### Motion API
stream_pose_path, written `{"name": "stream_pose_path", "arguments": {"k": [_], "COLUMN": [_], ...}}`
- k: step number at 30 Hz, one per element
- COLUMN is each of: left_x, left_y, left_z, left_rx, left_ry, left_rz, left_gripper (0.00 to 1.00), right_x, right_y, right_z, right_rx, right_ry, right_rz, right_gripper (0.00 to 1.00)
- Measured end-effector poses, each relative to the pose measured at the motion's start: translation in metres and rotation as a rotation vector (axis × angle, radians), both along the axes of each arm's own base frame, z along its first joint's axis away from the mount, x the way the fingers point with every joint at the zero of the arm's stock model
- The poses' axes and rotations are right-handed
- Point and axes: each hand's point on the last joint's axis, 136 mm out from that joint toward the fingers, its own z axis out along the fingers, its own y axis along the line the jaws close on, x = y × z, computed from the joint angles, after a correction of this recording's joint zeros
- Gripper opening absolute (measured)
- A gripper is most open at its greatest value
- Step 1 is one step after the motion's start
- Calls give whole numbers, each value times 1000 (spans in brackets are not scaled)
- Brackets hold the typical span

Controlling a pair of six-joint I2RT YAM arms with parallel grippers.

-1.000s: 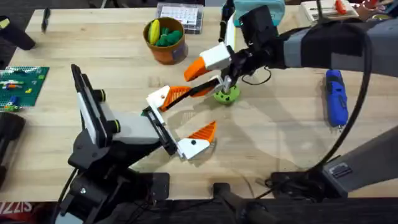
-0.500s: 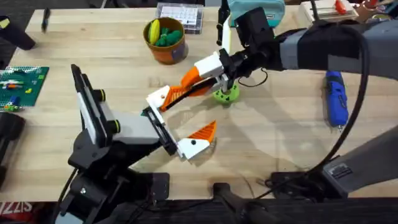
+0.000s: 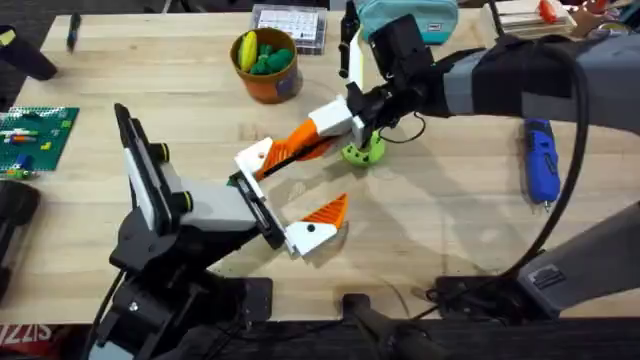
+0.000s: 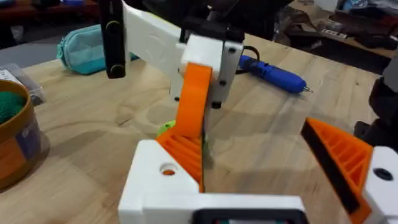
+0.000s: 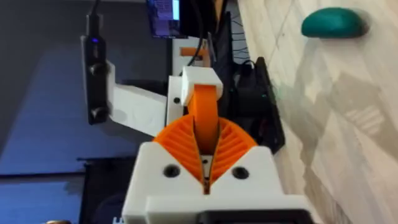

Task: Pick up the gripper from the table and insert it into the empty holder that is missing its gripper. Then pick up a screw, insert it into the mounting hole, and use the screwdriver to tighten it. Finally, clean up the table by picking up the vegetable and placing it into the bucket.

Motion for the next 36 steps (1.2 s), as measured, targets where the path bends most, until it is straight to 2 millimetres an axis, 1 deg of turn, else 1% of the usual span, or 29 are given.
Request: {"name": "stream_pose_path", "arguments": {"k": [1,2,16,26,36], "left_x": [0,0,0,10,12], "left_y": [0,0,0,8,9], "left_z": [0,0,0,0,-1], "left_rx": [-1,-2,-4,-1,-7], "left_ry": [2,2,6,2,15], "left_rz": [0,0,1,68,81], "left_gripper": [988,986,986,987,987], "right_x": [-1,-1,0,10,11], "right_y": [0,0,0,15,16], "right_z": [1,1,1,5,0], "right_rx": [2,4,-3,-4,-29], "right_ry": [5,8,14,-51,-16], "right_rz": [3,4,1,-27,-35], "right_gripper": [35,20,21,20,20]}}
